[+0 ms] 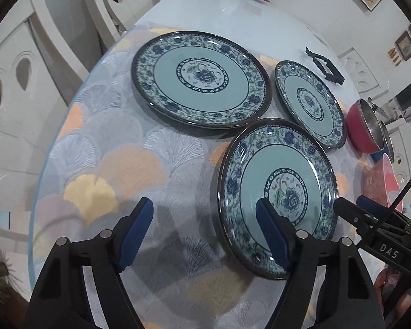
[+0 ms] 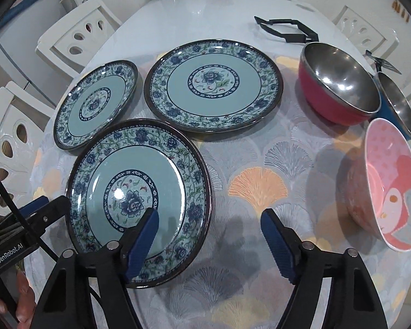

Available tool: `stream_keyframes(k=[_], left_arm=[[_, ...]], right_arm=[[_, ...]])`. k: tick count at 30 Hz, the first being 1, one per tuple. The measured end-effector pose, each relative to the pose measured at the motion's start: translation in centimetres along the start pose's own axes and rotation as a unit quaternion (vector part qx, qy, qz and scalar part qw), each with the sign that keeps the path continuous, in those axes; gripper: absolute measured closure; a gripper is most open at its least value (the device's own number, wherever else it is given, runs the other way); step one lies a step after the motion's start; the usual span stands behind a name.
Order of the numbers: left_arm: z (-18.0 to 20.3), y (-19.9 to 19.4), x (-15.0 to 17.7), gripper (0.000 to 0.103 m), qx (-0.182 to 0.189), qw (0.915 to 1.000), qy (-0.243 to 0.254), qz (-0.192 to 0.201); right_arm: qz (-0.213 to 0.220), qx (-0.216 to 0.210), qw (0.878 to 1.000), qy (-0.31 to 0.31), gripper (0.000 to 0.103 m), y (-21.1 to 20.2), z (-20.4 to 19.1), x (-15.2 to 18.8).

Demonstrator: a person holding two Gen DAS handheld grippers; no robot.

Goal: Organize plates and bowls
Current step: 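Close the right gripper on the large plate rim while the left gripper also grips it, then lift the large blue floral plate with both grippers and carry it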

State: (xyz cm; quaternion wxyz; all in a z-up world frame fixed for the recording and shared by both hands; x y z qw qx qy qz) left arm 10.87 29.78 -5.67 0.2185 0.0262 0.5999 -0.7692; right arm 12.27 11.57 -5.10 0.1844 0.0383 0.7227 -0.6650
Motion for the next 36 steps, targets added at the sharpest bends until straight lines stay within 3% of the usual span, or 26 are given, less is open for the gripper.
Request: stream_keyframes(k=[5,13,16,25,36], left_arm=[[0.7,0.9,0.1,0.043,0.008,0.9998,0.011,-0.013],[1.2,1.7,0.4,0.083,0.027,0.9992,0.018,-0.025],[1.4,1.8,0.3,0.087,0.039,0.9987,0.015,-0.028],[1.7,2.2,0.3,0.088,0.059,0.9977,0.011,-0.031],[1.9,0.5,0.1,0.088,0.061,0.9978,0.021,-0.016]], right_arm=[[-0.011,-0.005,1.000,0.002,0.040,1.0,0.1,0.0],[-0.017,-0.023,1.000,0.007,0.061,1.9,0.4,-0.3],[-0.022,-0.030,0.999,0.008,0.069,2.4,0.3,-0.2],[-0.018,-0.069,0.997,-0.008,0.077,2.8,-0.8,-0.3],[-0.002,-0.056,0.998,-0.037,0.077,1.1,-1.6,-0.8]])
Point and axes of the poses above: each gripper's, at about its wrist camera, not at the fingertips, and y roughly the way its jaws point, z to its right, x to its underside, the point moved 10 cm from there along y, roughly the way its jaws point, and after that the axes turned 7 degrees about -y, right-handed, at the moved point
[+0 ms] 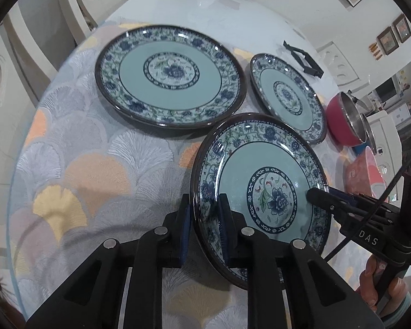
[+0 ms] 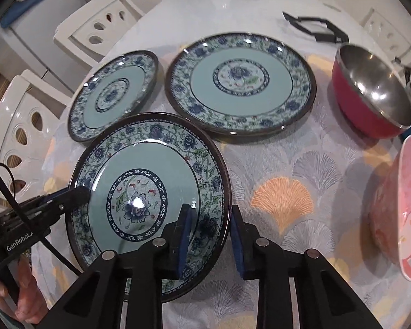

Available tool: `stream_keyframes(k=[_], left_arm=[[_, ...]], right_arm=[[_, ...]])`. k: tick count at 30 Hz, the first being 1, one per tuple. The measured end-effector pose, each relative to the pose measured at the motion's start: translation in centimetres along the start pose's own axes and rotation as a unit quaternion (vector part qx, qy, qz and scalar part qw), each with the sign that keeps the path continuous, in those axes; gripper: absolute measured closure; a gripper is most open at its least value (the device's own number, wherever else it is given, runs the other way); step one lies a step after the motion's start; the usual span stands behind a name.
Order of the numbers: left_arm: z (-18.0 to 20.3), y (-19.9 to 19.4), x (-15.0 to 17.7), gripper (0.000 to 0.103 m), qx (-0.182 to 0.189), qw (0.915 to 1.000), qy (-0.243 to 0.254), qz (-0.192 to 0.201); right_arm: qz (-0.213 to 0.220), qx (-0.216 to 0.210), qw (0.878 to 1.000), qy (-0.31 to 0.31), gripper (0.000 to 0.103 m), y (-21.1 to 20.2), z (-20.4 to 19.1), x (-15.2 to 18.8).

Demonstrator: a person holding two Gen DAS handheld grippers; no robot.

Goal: Organize plates and bowls
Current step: 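Lift the large blue floral plate with both grippers and carry it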

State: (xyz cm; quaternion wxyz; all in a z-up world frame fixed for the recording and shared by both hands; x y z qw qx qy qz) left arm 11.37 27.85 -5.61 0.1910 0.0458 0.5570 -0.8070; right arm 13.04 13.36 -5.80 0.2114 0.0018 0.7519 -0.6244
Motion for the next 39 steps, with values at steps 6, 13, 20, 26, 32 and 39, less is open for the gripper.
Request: stream_keyframes(k=[6,13,20,26,32,39], left_arm=[[0.2,-3.4,-0.3,0.088,-0.006,0.9994,0.004,0.033],[-0.4,-8.3,0.8,0.088,-0.007,0.9969,-0.003,0.078],[-2.6,-11.7,3.9,0.088,-0.018,0.9949,-0.015,0.098],[-5.0,-12.0,6.8,0.087,-0.038,0.9948,-0.029,0.090],[-6.9,-11.6,9.5,0.086,-0.050,0.9946,-0.042,0.080],[-7.9,-10.5,11.5,0.086,-0.055,0.9951,-0.050,0.065]], right_arm=[[0.021,-0.005,1.000,-0.005,0.077,-2.7,-1.4,0.0],[0.054,-0.007,0.998,-0.030,0.077,-6.8,-4.7,0.8],[0.059,-0.015,0.996,-0.062,0.076,-8.8,-8.2,3.8],[0.037,-0.031,0.996,-0.081,0.076,-8.0,-10.9,7.2],[0.015,-0.039,0.995,-0.090,0.076,-6.7,-12.1,9.5],[-0.006,-0.042,0.995,-0.091,0.076,-5.5,-12.3,10.6]])
Point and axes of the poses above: each gripper's, at about its wrist camera, not at the fingertips, and y roughly the way its jaws point, z to its right, x to its underside, the point moved 10 cm from there along y, roughly the way its jaws point, and after that the axes turned 7 degrees about -y, right-handed, at the moved point
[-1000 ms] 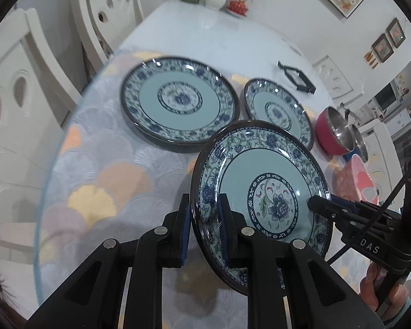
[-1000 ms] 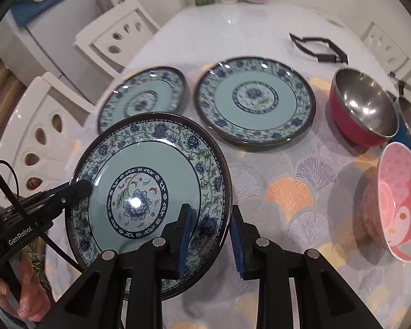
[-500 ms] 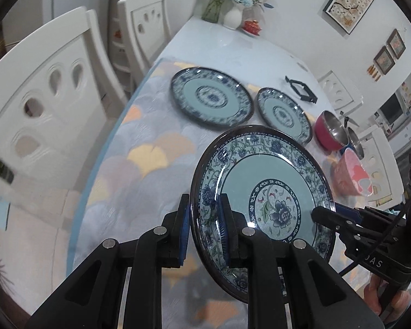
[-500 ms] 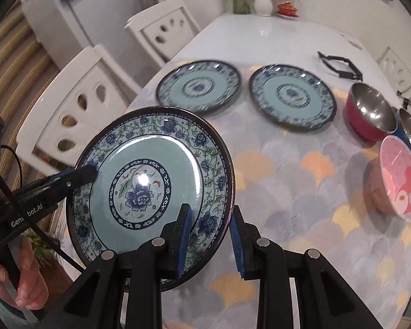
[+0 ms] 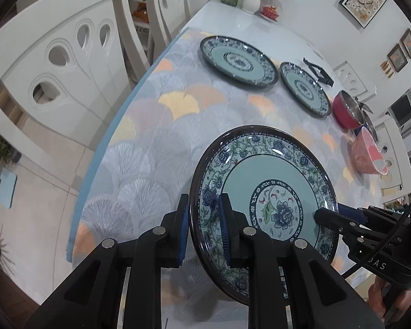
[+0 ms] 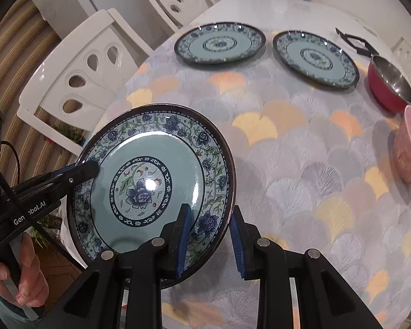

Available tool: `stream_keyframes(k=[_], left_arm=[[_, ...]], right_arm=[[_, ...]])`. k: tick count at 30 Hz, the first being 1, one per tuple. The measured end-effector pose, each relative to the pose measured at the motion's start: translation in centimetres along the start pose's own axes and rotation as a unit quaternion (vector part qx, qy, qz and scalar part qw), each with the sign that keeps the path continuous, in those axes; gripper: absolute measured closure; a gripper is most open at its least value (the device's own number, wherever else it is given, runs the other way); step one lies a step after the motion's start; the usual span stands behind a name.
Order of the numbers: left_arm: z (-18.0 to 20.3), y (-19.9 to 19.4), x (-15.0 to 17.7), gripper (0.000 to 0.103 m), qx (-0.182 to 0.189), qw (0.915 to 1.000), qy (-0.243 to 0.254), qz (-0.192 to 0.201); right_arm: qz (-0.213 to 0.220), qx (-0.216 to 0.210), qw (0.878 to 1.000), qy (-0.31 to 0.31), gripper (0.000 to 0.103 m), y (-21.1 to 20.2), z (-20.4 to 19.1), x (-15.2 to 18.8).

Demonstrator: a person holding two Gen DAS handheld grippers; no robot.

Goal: Organize plates and bowls
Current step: 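Lift the large blue floral plate with both grippers and carry it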

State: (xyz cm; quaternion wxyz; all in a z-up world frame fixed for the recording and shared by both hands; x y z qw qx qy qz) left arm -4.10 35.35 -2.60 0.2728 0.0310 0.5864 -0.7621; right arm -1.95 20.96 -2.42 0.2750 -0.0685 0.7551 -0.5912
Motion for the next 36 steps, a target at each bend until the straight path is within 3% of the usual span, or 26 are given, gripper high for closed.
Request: stream_keyframes(k=[25,36], left_arm=[[-0.5,2.5,2.2,0.086,-0.015,0.9994,0.006,-0.029],[-1.5,1.8,1.1,0.086,-0.027,0.9995,0.002,-0.016]], right_arm=[[-0.036,0.002,0.999,0.013,0.076,2.6,0.7,2.6],[-0.026,0.002,1.000,0.018,0.076,2.0,1.1,2.2]])
Point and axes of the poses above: each gripper's, at about its wrist camera, not at the fingertips, and y roughly the way its jaws point, z to its right, x to its underside, the point moved 10 cm from there along y, roughly the way its jaws point, and after that the axes turned 7 degrees about -y, right-handed, at the moved point
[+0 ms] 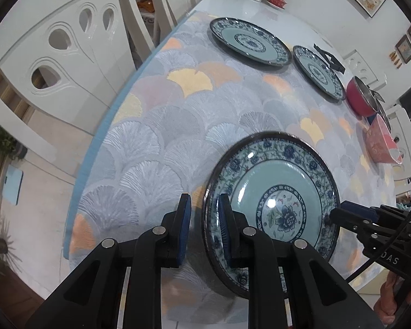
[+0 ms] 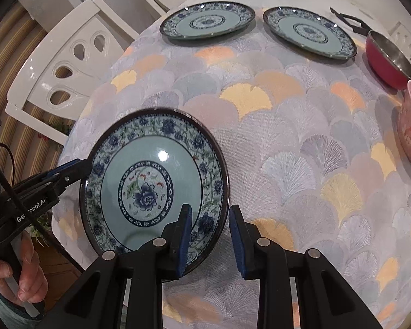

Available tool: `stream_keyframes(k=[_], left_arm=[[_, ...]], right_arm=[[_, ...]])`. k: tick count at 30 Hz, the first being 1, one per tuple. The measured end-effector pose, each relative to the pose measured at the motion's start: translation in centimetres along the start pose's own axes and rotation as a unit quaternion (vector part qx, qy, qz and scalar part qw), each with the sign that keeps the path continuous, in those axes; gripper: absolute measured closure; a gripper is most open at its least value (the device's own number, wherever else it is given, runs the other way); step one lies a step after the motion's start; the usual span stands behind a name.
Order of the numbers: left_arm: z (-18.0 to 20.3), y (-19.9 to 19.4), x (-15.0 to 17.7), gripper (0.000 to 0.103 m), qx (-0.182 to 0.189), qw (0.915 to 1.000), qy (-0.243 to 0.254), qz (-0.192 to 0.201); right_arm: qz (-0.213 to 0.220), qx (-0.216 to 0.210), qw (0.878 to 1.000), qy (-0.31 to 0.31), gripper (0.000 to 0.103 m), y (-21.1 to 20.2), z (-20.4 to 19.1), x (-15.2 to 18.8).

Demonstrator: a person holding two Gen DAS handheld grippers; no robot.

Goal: Organize plates and bowls

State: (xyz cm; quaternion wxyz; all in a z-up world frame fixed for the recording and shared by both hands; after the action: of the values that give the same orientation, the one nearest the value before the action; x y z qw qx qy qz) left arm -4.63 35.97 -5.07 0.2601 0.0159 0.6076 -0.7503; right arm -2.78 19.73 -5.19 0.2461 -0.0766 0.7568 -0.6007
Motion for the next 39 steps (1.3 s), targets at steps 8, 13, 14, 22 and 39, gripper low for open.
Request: stream_keyframes(k=[8,13,14,22,39], left_arm=[[0.8,-2.5,-3.5,0.086,-0.002,0.9987,0.024,0.045],[2.6,-4.6,-8.0,0.085,0.003,0.9945,0.056,0.089],[2.9,-4.9,-8.9,0.085,0.009,0.9938,0.058,0.095],[6.7,-6.4,-18.1,0.083,0.065,0.9864,0.078,0.129],[7.7,9.4,-27.6,0.059,0.079,0.9930,0.088,0.010]], right_arm=[[0.033,0.006,0.999,0.000,0.076,-2.7,0.4,-2.6],[0.069,0.018,0.997,-0.010,0.076,-5.0,0.8,-6.3],[0.079,0.014,0.997,-0.004,0.076,-5.7,1.1,-7.5],[0.129,-0.048,0.987,0.081,0.063,-8.4,3.4,-15.5],[0.060,-0.063,0.980,0.177,0.053,2.8,8.8,-22.1]])
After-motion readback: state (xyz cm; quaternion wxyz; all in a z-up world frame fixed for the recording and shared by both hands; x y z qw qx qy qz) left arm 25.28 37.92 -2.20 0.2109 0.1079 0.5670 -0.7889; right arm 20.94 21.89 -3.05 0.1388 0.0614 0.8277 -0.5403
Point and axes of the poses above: each gripper's, at about its wrist camera, not at the fingertips, and y roughly the way its jaws point, z to its right, x to its underside, the point moved 10 cm from there along y, roughly the way its jaws point, and after that the axes turned 7 degrees about -y, right-handed, at the moved point
